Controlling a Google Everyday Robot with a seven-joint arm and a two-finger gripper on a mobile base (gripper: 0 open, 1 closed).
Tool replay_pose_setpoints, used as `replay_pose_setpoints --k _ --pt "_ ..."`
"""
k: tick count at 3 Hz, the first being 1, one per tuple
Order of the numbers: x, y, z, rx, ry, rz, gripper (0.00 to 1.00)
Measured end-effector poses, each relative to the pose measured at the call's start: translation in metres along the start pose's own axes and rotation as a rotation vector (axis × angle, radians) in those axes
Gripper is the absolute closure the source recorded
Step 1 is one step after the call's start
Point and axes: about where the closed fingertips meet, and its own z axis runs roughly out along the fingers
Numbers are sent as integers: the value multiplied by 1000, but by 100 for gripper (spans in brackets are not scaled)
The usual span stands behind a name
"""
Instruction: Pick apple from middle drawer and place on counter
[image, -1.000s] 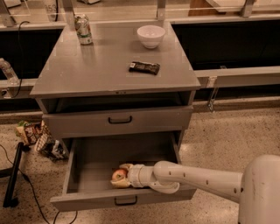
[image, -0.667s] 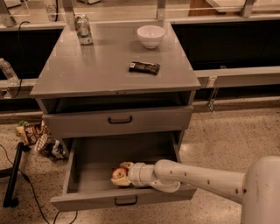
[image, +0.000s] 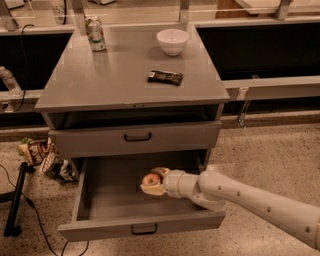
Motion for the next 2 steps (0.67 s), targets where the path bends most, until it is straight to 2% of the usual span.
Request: replay_pose_setpoints --k 1,2 --pt "-24 -13 -36 -13 -51 26 100" --pt "-63 -29 -70 -53 -102 44 100"
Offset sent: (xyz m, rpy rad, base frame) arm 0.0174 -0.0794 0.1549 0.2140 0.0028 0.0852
